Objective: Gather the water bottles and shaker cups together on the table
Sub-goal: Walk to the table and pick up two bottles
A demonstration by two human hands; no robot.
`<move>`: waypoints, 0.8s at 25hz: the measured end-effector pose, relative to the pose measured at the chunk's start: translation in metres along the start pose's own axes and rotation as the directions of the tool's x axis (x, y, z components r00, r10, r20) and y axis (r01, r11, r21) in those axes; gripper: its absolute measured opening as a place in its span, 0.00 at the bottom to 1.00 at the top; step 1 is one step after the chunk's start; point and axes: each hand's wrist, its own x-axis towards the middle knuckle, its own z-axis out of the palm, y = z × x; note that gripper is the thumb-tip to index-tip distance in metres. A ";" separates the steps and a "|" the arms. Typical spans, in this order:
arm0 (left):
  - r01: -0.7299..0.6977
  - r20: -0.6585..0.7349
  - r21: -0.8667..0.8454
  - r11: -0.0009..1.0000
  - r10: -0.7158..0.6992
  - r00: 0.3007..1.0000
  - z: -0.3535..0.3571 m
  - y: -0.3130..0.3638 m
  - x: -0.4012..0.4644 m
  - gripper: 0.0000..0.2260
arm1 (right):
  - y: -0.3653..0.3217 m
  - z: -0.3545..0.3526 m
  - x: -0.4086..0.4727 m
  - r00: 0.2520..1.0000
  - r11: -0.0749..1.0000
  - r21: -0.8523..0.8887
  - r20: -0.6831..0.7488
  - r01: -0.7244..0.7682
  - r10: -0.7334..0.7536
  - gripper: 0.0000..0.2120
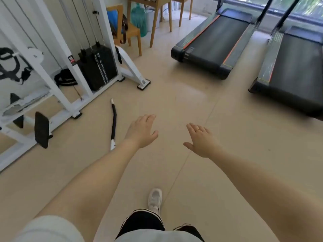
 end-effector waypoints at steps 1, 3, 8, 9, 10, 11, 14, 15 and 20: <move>-0.009 -0.001 -0.041 0.999 0.009 1.000 -0.011 -0.006 0.033 0.26 | 0.010 -0.014 0.028 1.000 0.999 0.034 -0.007 -0.015 0.016 0.35; -0.001 -0.029 -0.112 0.994 -0.002 1.000 -0.033 -0.012 0.100 0.25 | 0.029 -0.045 0.079 0.995 0.992 0.108 -0.067 -0.063 0.070 0.36; -0.053 -0.118 -0.204 0.978 0.029 0.993 -0.070 -0.015 0.253 0.24 | 0.085 -0.106 0.197 0.978 0.971 0.228 -0.174 -0.076 0.118 0.35; -0.074 -0.100 -0.186 0.980 0.056 0.993 -0.069 -0.018 0.278 0.24 | 0.098 -0.114 0.221 0.975 0.971 0.225 -0.187 -0.078 0.122 0.35; -0.081 -0.080 -0.173 0.982 0.068 0.994 -0.067 -0.024 0.309 0.23 | 0.114 -0.123 0.250 0.972 0.971 0.224 -0.198 -0.083 0.129 0.35; -0.091 -0.074 -0.158 0.983 0.080 0.994 -0.064 -0.033 0.340 0.23 | 0.128 -0.130 0.279 0.969 0.973 0.216 -0.209 -0.083 0.129 0.35; -0.072 -0.080 -0.108 0.992 0.063 0.995 -0.065 -0.061 0.434 0.22 | 0.169 -0.154 0.371 0.976 0.984 0.171 -0.204 -0.041 0.077 0.33; -0.039 -0.072 -0.104 0.994 0.032 0.997 -0.071 -0.070 0.469 0.22 | 0.184 -0.168 0.408 0.980 0.987 0.158 -0.189 -0.026 0.056 0.33; 0.151 0.077 -0.077 0.986 -0.145 0.986 -0.112 -0.113 0.622 0.23 | 0.233 -0.244 0.579 0.996 0.997 0.061 -0.083 0.044 -0.039 0.30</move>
